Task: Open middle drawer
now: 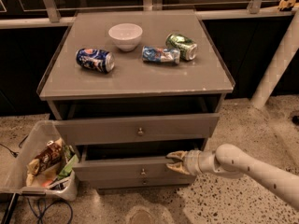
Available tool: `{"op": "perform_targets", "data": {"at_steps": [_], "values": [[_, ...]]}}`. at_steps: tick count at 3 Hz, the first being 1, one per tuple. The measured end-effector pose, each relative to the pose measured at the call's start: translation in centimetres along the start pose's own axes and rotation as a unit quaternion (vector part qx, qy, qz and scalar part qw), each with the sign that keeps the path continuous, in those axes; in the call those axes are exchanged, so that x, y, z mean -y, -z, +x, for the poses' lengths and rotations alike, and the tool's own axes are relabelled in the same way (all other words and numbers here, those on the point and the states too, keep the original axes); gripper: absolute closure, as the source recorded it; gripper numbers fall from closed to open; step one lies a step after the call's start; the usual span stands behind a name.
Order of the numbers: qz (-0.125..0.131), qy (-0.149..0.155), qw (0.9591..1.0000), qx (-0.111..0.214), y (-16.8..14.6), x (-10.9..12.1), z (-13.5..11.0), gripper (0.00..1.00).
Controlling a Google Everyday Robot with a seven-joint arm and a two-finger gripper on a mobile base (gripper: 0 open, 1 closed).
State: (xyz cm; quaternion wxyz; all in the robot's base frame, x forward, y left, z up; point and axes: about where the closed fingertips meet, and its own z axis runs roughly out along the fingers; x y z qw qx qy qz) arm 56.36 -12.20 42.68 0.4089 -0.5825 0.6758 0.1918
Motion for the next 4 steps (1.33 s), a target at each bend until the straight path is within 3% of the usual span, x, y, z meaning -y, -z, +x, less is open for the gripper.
{"op": "perform_targets", "data": {"at_steps": [1,2,4], "values": [[0.024,0.032,0.9992,0.002,1.13,-1.17,-0.89,1.0],[0.024,0.032,0.9992,0.002,1.33,-1.15,-1.02,1.0],[0.024,0.032,0.9992,0.003,1.33,-1.16,-1.02,0.59]]}}
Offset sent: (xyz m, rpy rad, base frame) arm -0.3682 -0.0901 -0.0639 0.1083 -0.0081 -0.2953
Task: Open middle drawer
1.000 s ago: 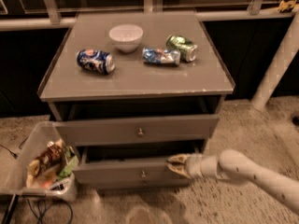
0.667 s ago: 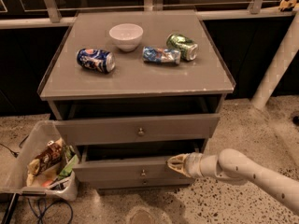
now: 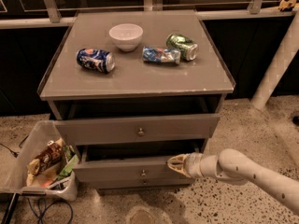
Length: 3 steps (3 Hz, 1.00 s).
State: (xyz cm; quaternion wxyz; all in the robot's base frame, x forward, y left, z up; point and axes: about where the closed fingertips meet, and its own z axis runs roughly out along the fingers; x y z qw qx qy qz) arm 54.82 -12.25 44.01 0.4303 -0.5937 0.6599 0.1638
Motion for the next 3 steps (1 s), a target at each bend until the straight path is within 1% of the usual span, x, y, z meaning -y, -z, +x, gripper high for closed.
{"op": "perform_targets", "data": {"at_steps": [2,3], "values": [[0.0,0.0,1.0,0.0,-0.01,0.0,0.0,0.13],[0.0,0.0,1.0,0.0,-0.01,-0.01,0.0,0.0]]}}
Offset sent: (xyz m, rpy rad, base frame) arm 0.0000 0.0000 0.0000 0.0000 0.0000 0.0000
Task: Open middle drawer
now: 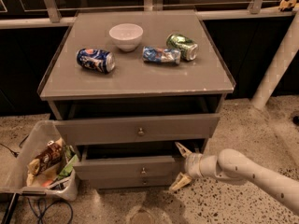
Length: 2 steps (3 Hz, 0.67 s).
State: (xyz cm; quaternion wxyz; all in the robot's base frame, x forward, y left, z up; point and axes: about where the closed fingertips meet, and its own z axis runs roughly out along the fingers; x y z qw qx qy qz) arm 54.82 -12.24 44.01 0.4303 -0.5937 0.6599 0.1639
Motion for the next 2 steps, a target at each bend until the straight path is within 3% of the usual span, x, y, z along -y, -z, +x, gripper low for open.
{"op": "perform_targets", "data": {"at_steps": [1,2], "values": [[0.0,-0.03,0.9995,-0.01,-1.78,0.38,3.19,0.0],[0.0,-0.031,0.9995,-0.01,-1.85,0.4,3.41,0.0]]}}
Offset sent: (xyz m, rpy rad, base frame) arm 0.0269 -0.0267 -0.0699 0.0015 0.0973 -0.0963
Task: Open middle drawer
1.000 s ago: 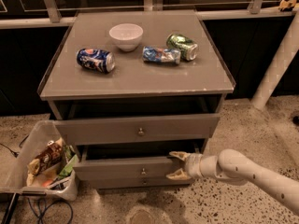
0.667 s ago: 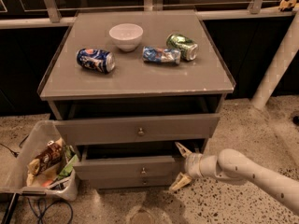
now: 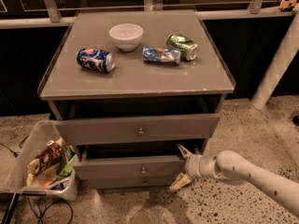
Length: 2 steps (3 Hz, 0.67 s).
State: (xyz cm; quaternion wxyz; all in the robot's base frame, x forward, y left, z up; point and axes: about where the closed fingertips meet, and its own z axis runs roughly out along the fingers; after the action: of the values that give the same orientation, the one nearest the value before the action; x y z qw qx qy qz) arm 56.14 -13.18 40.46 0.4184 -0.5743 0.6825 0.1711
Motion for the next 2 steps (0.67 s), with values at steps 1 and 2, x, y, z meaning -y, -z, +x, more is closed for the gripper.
{"op": "perform_targets", "data": {"at_steps": [1,2], "values": [[0.0,0.0,1.0,0.0,0.0,0.0,0.0,0.18],[0.0,0.0,1.0,0.0,0.0,0.0,0.0,0.41]]}}
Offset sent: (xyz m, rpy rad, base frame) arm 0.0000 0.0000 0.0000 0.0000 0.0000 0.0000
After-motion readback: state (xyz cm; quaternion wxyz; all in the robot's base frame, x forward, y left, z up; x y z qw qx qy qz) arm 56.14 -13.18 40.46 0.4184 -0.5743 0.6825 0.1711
